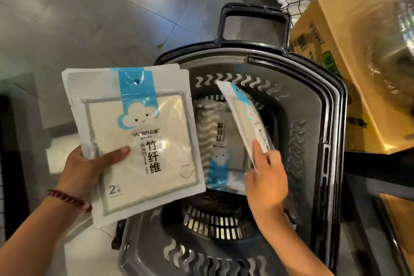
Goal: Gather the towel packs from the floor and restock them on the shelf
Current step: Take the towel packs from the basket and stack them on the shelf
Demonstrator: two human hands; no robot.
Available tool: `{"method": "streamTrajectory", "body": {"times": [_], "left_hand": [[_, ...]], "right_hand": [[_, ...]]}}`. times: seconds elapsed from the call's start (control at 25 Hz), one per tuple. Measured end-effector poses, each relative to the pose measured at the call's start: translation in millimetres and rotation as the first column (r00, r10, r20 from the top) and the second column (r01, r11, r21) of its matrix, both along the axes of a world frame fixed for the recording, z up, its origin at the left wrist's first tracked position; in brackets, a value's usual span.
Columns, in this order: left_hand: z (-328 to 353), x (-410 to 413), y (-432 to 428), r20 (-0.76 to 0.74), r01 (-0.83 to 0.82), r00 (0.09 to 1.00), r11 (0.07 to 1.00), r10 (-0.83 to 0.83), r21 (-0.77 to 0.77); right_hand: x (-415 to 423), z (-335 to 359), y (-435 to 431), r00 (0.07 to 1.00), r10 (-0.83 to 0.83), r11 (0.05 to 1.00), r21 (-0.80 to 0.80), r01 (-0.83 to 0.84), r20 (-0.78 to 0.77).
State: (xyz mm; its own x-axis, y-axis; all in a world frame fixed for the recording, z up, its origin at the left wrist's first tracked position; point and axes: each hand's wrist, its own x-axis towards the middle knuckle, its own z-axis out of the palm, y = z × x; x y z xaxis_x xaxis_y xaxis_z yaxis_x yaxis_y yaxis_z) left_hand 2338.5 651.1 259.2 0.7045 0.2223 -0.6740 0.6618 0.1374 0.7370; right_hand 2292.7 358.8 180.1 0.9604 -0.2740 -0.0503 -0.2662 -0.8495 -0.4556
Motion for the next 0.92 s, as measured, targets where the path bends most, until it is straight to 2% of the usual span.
{"method": "streamTrajectory", "body": {"times": [0.04, 0.12, 0.16, 0.24, 0.28, 0.32, 0.4, 0.48, 0.56, 0.6, 0.8, 0.92], "left_hand": [[-2, 1, 0, 0.006, -0.003, 1.000, 1.000, 0.003, -0.009], [-5, 1, -1, 0.010, 0.000, 1.000, 1.000, 0.000, -0.007], [-7, 1, -1, 0.006, 0.005, 1.000, 1.000, -0.005, 0.000], [-9, 1, -2, 0.003, 0.018, 1.000, 1.000, -0.018, -0.001], [-11, 1, -2, -0.003, 0.025, 1.000, 1.000, -0.025, -0.002], [-11, 2, -2, -0.009, 0.038, 0.999, 0.999, -0.038, 0.000], [-12, 3, -2, -0.019, 0.063, 0.998, 0.998, -0.063, 0.017], [-11, 4, -2, -0.031, 0.075, 0.997, 0.996, -0.074, 0.038], [-12, 5, -2, -0.028, 0.085, 0.996, 0.995, -0.083, 0.049], [-13, 5, -2, -0.026, 0.089, 0.996, 0.994, -0.087, 0.062], [-16, 3, -3, -0.034, 0.068, 0.997, 0.993, -0.065, 0.098], [-4, 4, -11, -0.056, 0.057, 0.997, 0.995, -0.053, 0.080]], "right_hand": [[2, -12, 6, 0.998, 0.042, 0.995, -0.089, -0.045, -0.035], [2, -34, 18, 0.975, 0.164, 0.978, -0.102, -0.180, -0.147], [3, -43, 25, 0.943, 0.236, 0.967, -0.037, -0.251, -0.233], [4, -58, 31, 0.872, 0.317, 0.948, 0.153, -0.279, -0.373], [6, -62, 31, 0.853, 0.308, 0.944, 0.246, -0.219, -0.421], [9, -66, 27, 0.876, 0.228, 0.954, 0.276, -0.115, -0.425], [18, -73, 12, 0.916, -0.046, 0.967, 0.211, 0.140, -0.398], [25, -82, -9, 0.847, -0.215, 0.953, 0.084, 0.290, -0.486], [30, -90, -23, 0.728, -0.163, 0.968, 0.035, 0.249, -0.666], [31, -93, -24, 0.693, -0.136, 0.971, 0.042, 0.233, -0.708], [20, -94, -13, 0.768, -0.223, 0.960, 0.002, 0.280, -0.601], [13, -71, -17, 0.812, -0.136, 0.899, 0.273, 0.341, -0.568]]}}
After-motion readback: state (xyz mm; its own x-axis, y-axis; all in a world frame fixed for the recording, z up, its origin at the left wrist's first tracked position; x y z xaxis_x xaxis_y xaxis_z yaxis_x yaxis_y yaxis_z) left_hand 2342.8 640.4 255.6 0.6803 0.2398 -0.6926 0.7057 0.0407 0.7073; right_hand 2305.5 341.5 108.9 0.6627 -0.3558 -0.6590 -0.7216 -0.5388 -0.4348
